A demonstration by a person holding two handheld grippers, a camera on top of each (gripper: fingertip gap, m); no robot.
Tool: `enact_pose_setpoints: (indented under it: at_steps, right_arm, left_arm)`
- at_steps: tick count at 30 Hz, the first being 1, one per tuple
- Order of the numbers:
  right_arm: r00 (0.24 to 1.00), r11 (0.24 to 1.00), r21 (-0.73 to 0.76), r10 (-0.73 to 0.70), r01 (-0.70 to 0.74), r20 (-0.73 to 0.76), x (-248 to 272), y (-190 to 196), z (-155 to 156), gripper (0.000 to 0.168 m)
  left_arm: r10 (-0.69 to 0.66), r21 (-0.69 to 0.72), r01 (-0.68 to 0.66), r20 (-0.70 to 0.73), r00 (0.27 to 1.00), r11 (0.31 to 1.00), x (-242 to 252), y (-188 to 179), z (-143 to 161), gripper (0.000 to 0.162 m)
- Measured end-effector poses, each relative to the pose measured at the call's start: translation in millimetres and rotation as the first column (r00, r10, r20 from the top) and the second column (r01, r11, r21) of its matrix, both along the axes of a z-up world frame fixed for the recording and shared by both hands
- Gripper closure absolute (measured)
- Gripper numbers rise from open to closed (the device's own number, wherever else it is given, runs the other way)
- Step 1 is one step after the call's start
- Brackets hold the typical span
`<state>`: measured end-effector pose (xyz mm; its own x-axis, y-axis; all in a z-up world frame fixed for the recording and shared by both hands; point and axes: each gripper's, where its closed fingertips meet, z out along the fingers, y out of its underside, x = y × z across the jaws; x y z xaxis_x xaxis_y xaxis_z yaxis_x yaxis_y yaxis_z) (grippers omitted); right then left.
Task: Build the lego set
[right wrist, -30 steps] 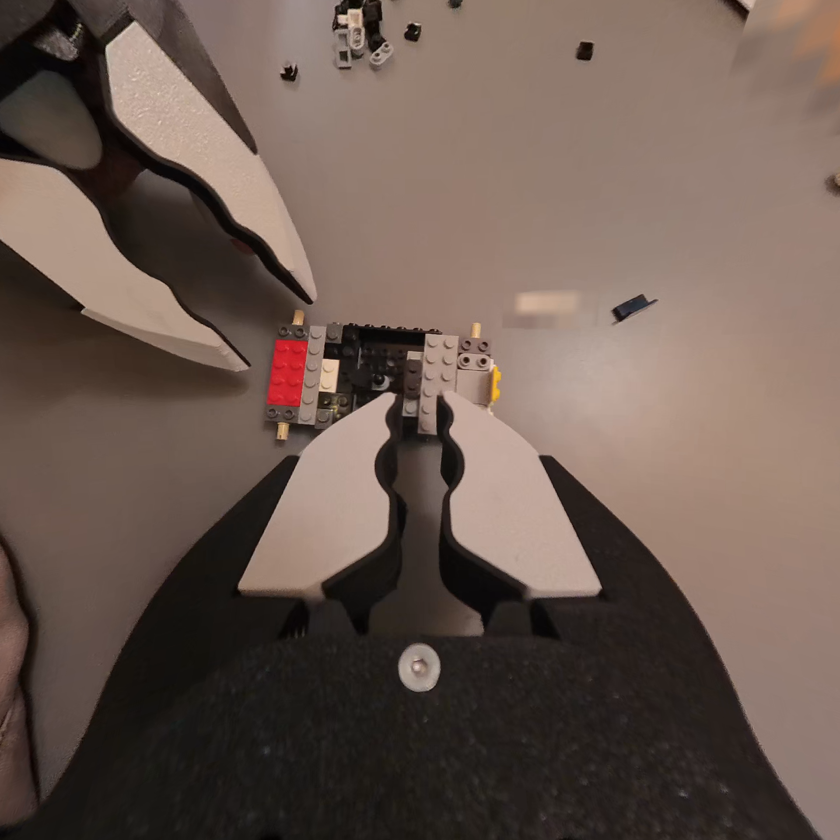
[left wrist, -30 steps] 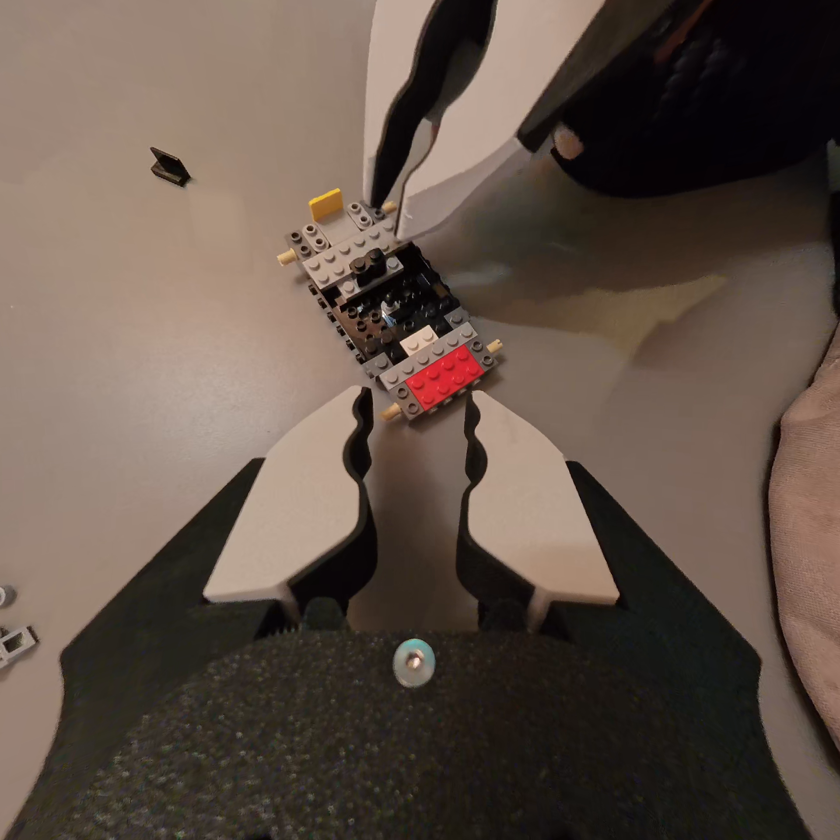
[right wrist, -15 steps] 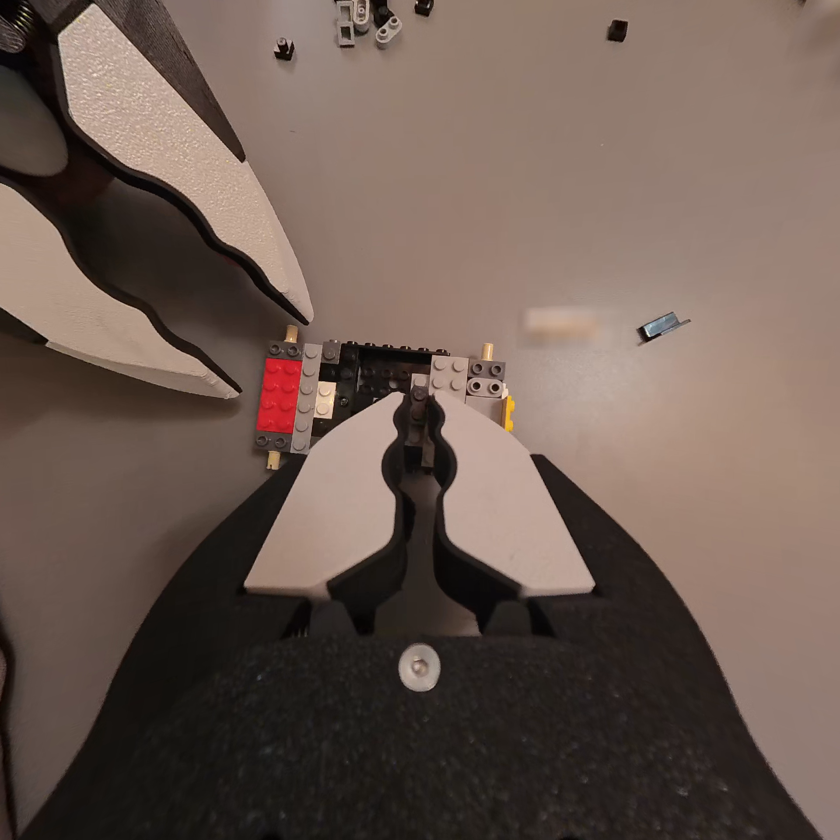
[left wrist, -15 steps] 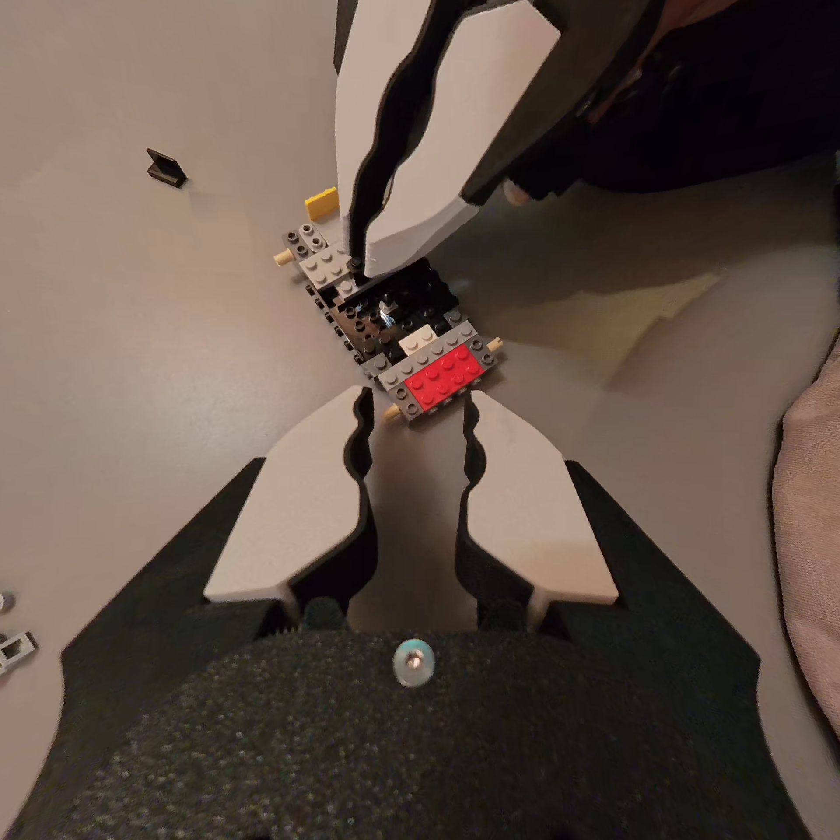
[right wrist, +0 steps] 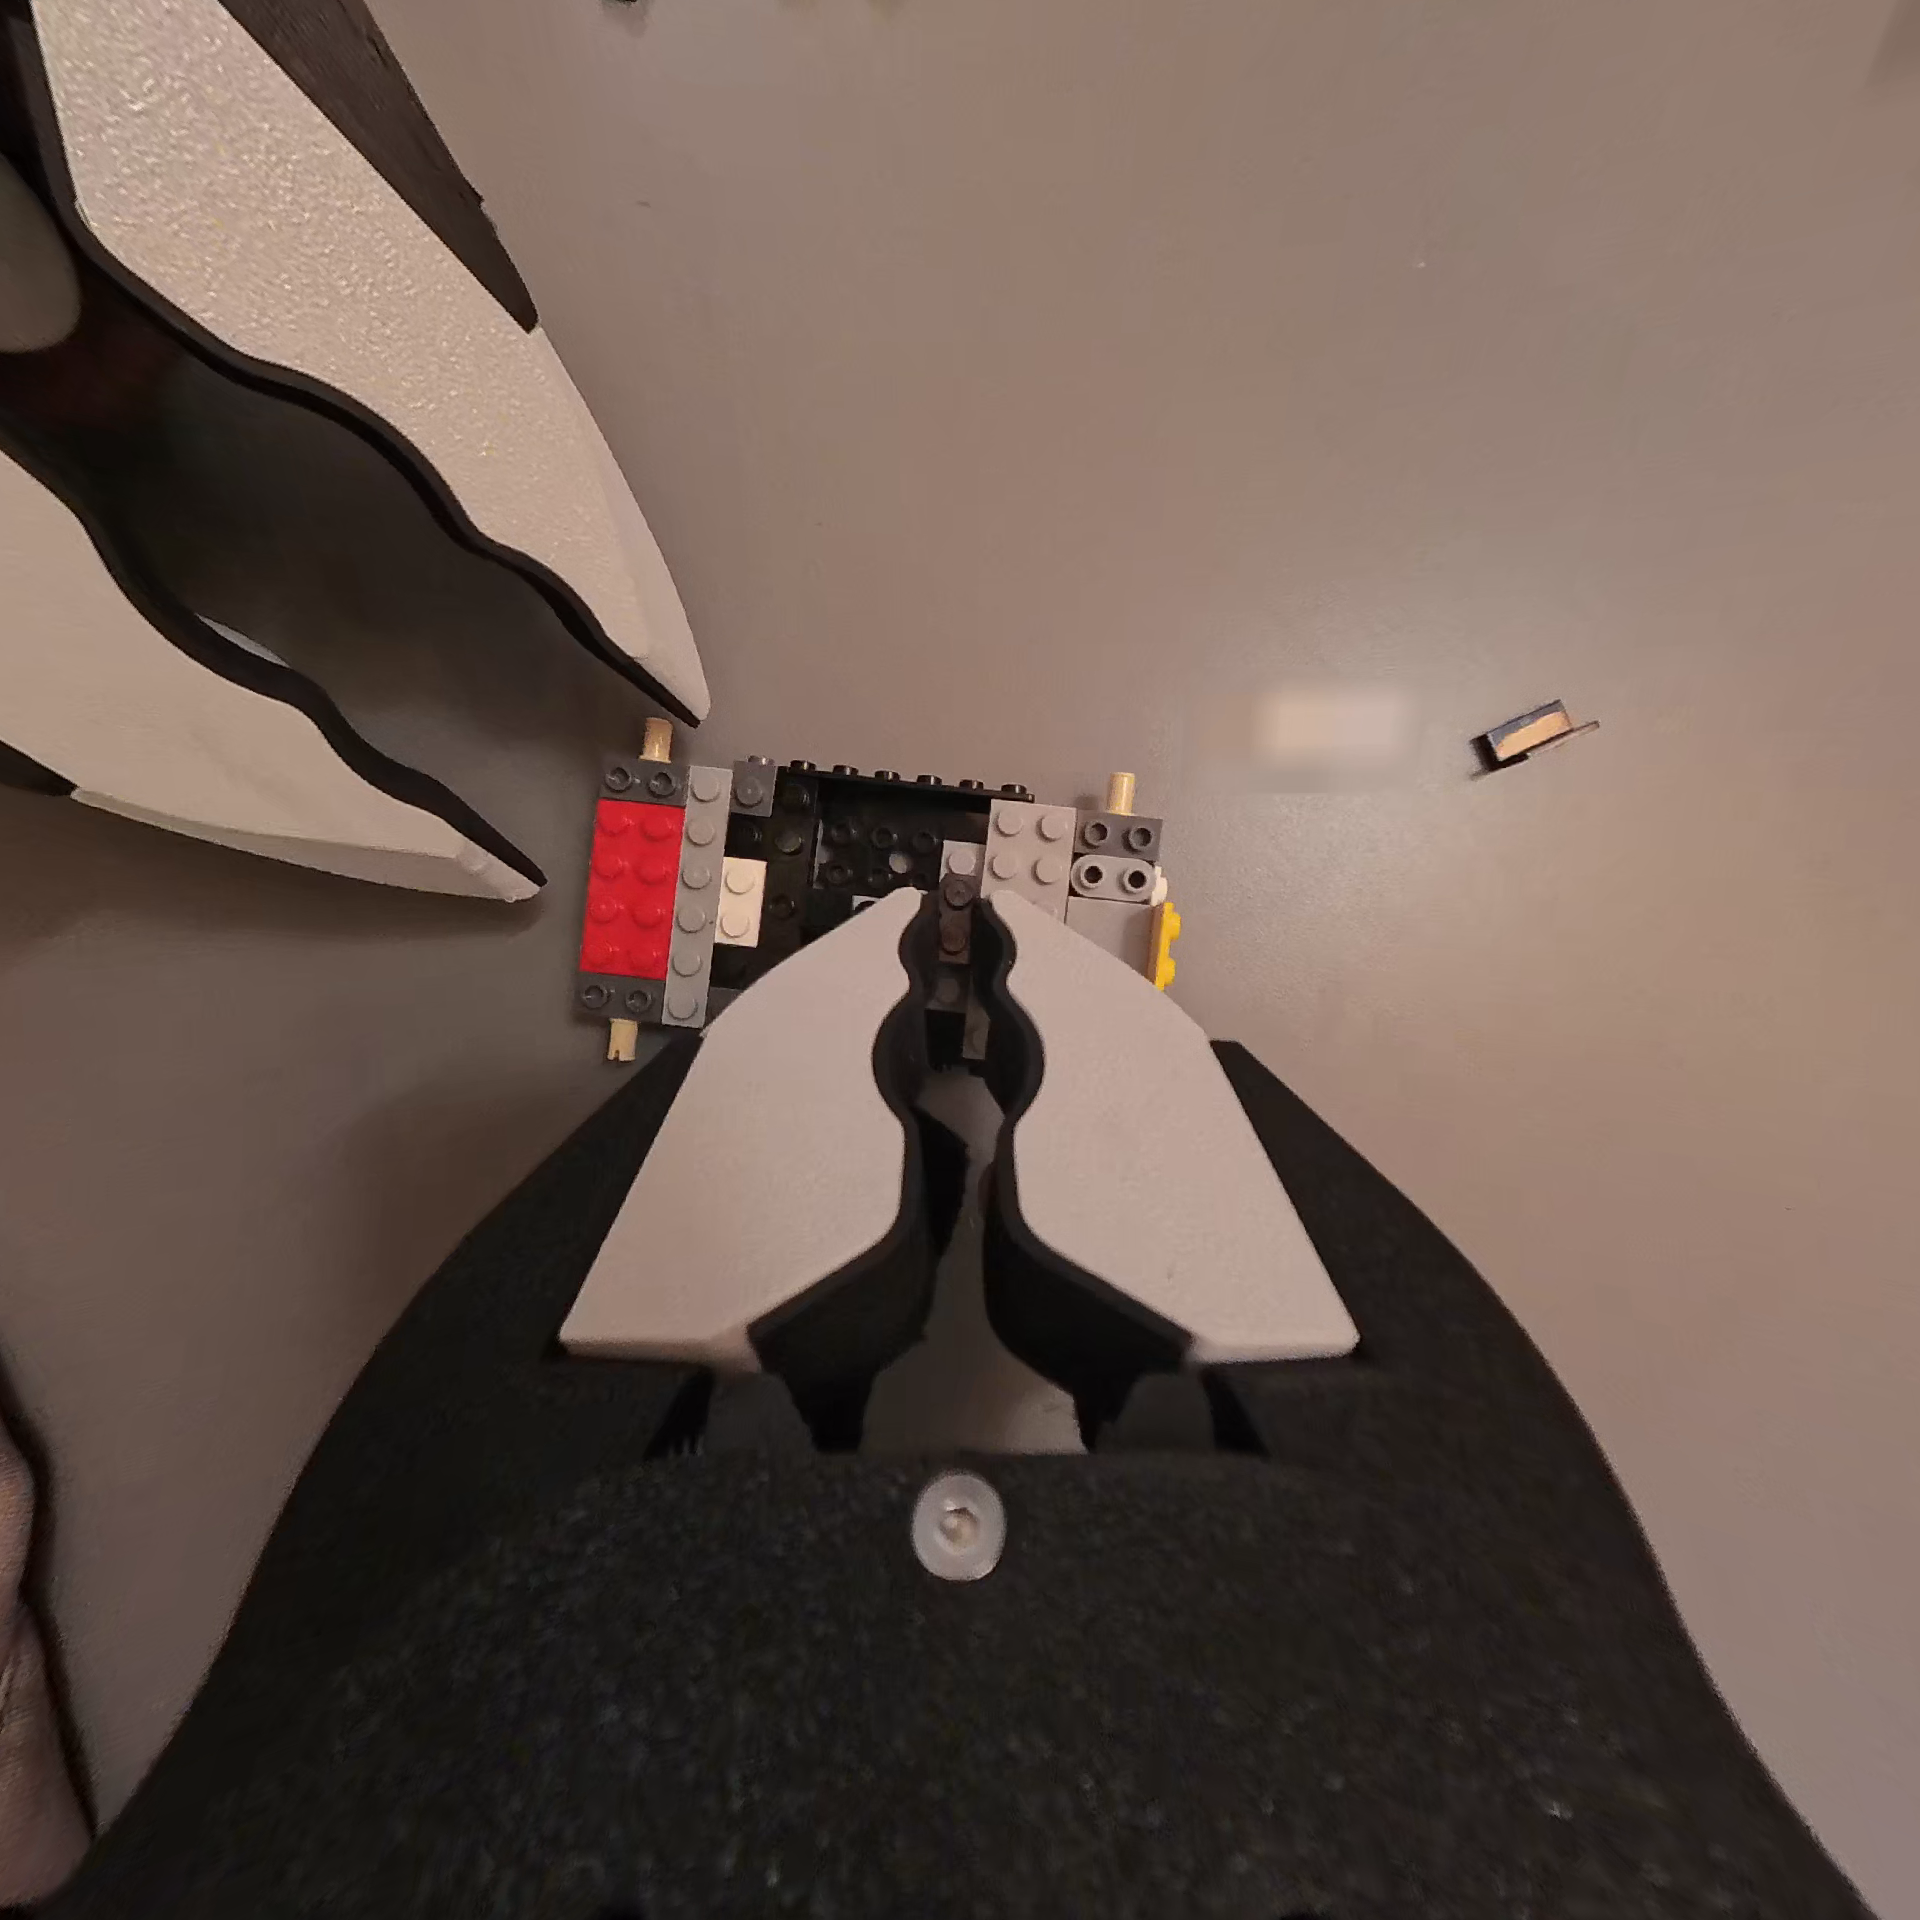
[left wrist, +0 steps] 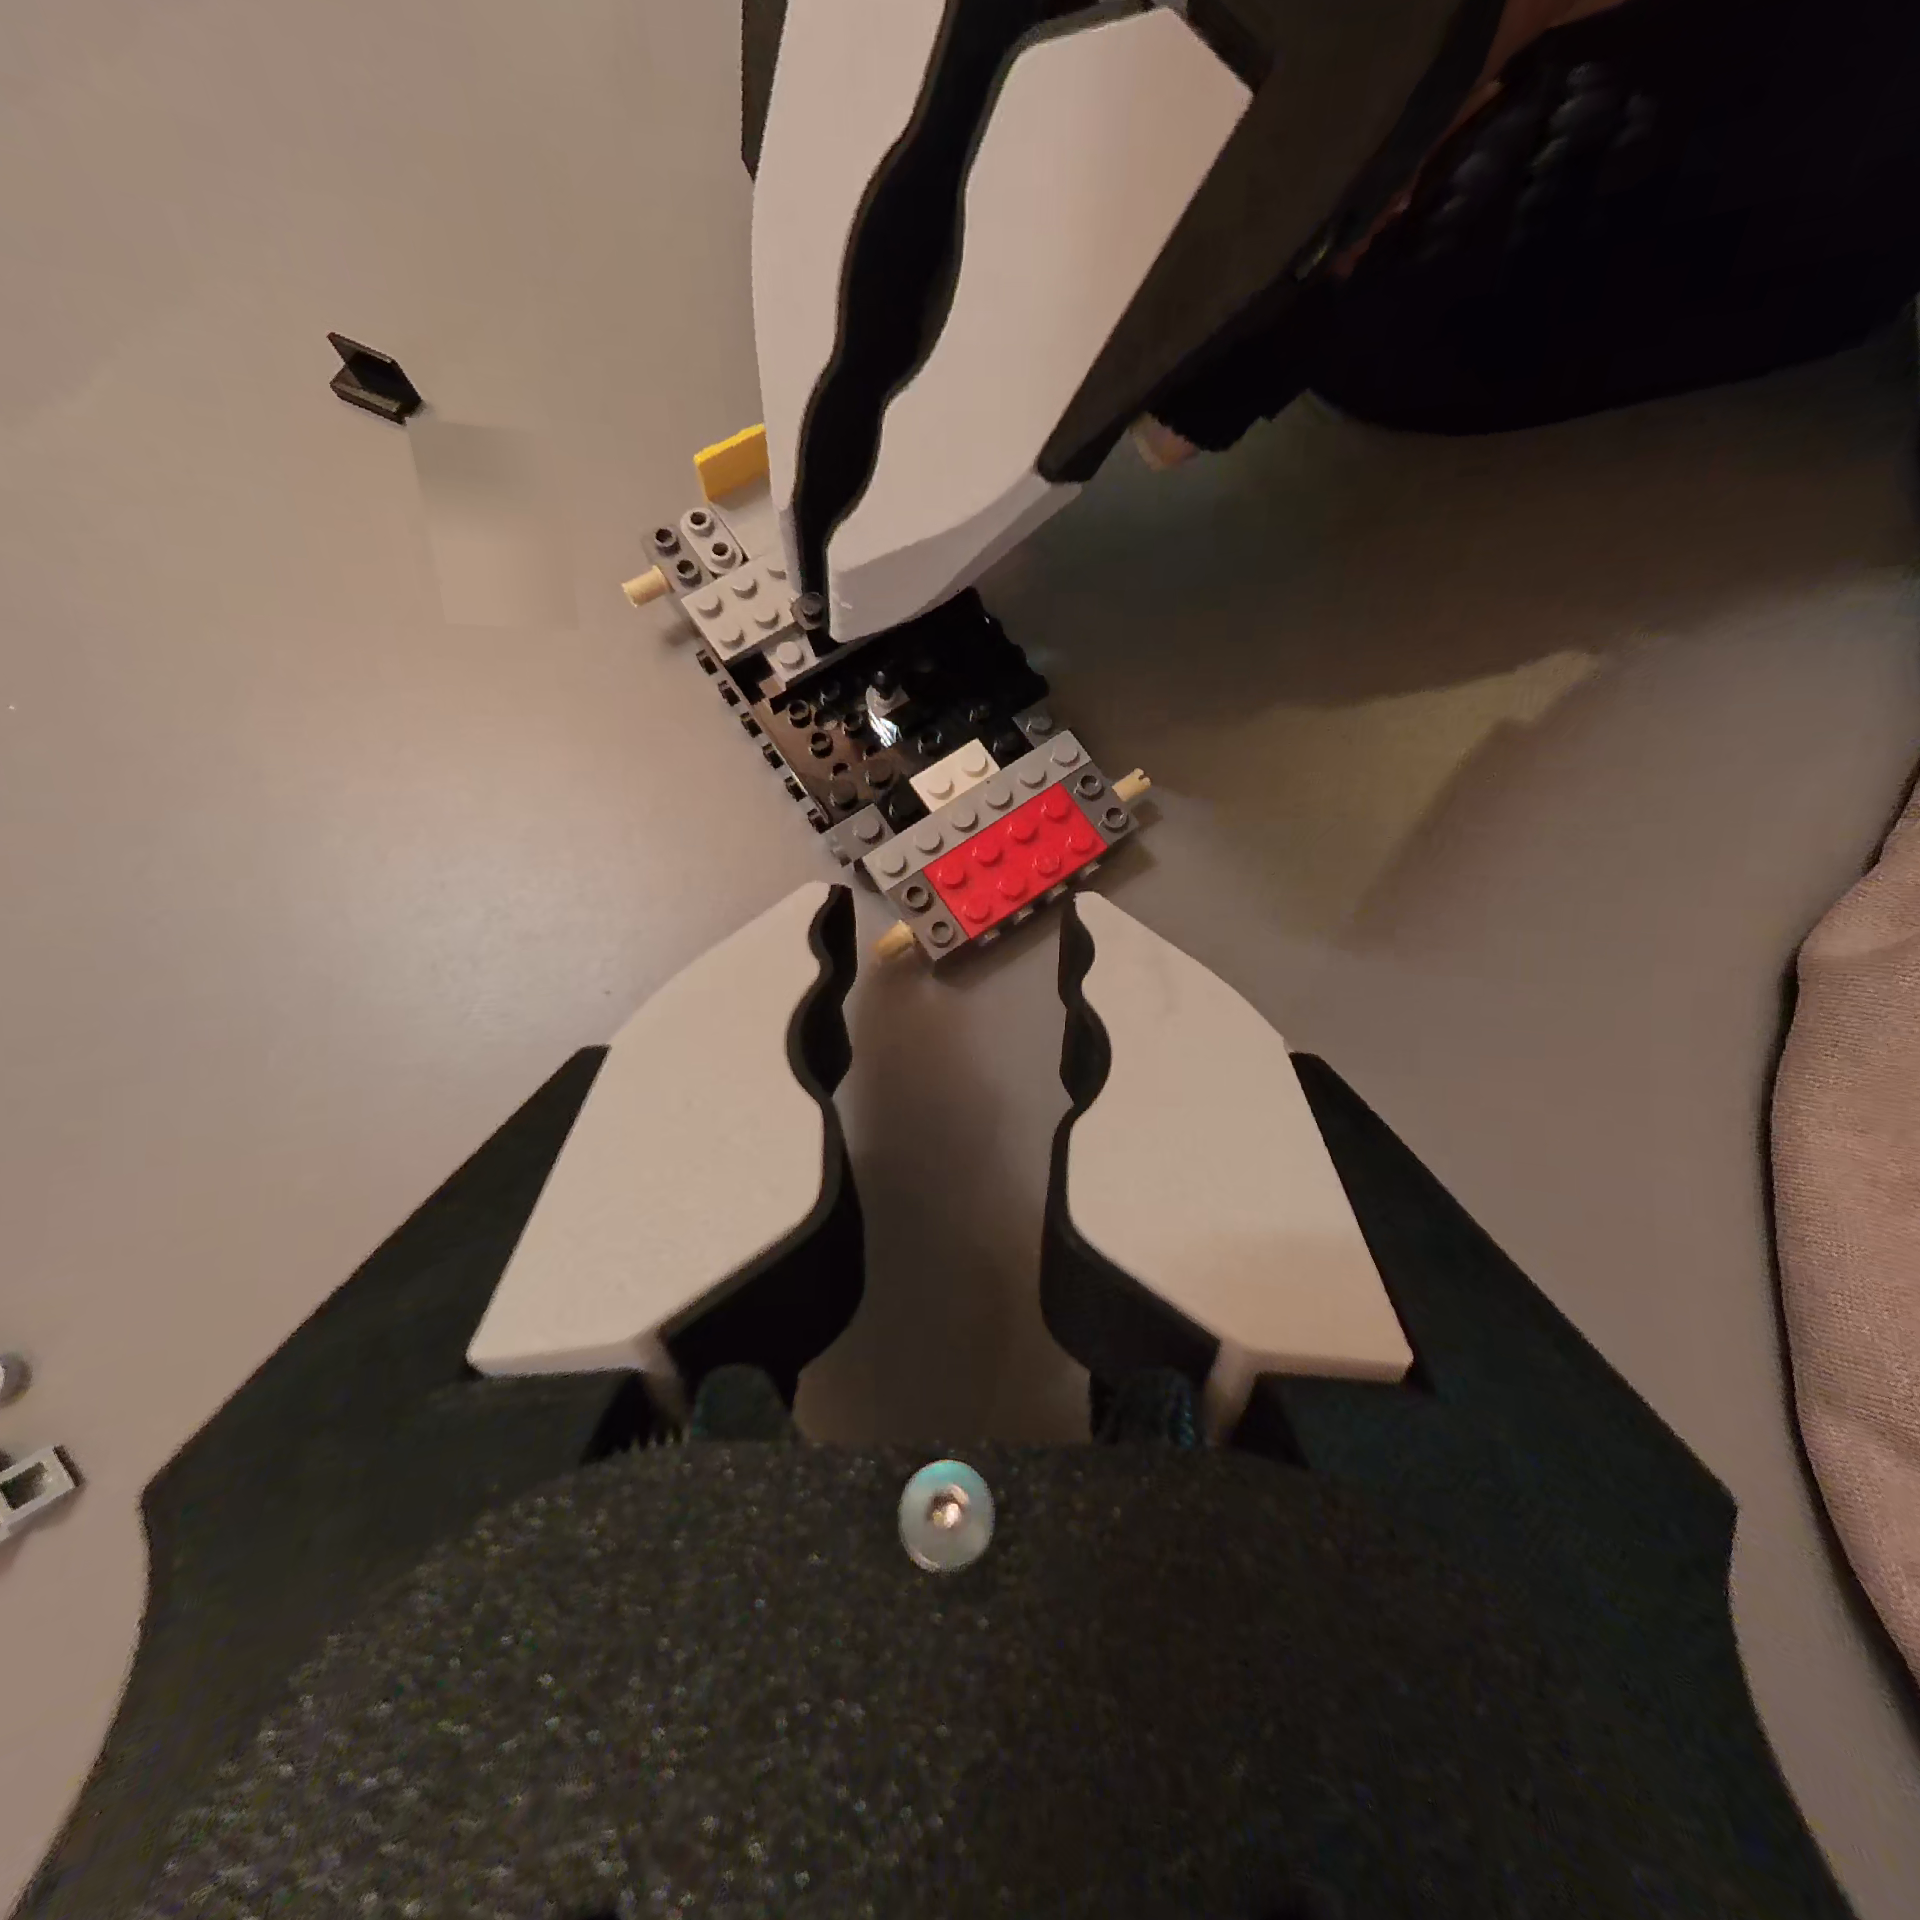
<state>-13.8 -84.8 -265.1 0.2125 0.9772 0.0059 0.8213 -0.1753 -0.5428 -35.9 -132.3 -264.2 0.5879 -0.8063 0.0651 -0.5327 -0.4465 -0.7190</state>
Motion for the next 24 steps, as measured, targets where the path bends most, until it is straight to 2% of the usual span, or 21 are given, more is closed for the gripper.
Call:
enact_pose_setpoints:
  at_steps: [6,10,12,14,17,24]
  right_arm:
    - [1.000,1.000,0.027,0.002,-0.002,0.001,-0.5,0.3,-0.2,0.162]
    - [0.998,0.999,-0.029,-0.027,0.025,-0.065,-2.5,1.0,2.2,0.162]
    - [0.991,0.996,-0.078,-0.046,0.036,-0.127,-3.0,0.3,9.0,0.150]
    - [0.984,0.996,-0.082,-0.056,0.043,-0.167,0.0,4.1,17.6,0.149]
    - [0.980,0.994,-0.095,-0.063,0.046,-0.189,3.0,7.3,23.4,0.150]
    - [0.992,0.998,-0.035,-0.048,0.044,-0.117,4.7,12.1,11.7,0.162]
  left_arm:
    - [-0.001,-0.003,0.001,0.000,1.000,1.000,0.3,0.0,-0.9,0.125]
    - [0.002,0.002,-0.002,0.001,1.000,1.000,0.1,0.5,0.6,0.125]
    - [0.006,0.004,-0.006,0.003,1.000,1.000,-0.8,1.3,1.3,0.125]
    - [0.008,0.005,-0.008,0.003,1.000,1.000,-1.2,1.6,1.8,0.125]
    - [0.006,0.011,-0.006,0.003,1.000,1.000,-1.0,1.5,3.2,0.125]
    - [0.006,0.007,-0.006,0.002,1.000,1.000,-1.3,1.7,2.1,0.125]
